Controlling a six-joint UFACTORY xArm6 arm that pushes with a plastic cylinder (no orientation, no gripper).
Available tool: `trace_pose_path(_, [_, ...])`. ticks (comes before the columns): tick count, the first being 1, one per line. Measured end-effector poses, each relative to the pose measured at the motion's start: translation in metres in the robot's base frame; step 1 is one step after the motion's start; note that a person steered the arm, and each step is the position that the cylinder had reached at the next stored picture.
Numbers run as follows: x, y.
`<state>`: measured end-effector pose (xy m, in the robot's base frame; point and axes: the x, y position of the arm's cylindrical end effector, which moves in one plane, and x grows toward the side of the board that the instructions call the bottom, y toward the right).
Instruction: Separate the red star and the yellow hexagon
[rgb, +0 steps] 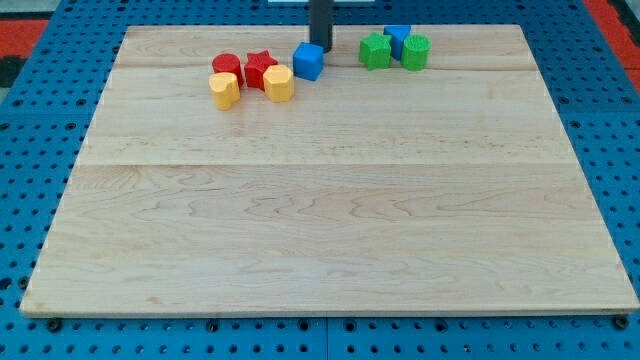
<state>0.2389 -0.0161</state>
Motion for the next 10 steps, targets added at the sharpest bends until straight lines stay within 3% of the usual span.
trace_pose_path(1, [-0.016, -0.025])
trace_pose_path(2, [-0.018, -0.087])
trace_pose_path(10, [-0.009, -0.093])
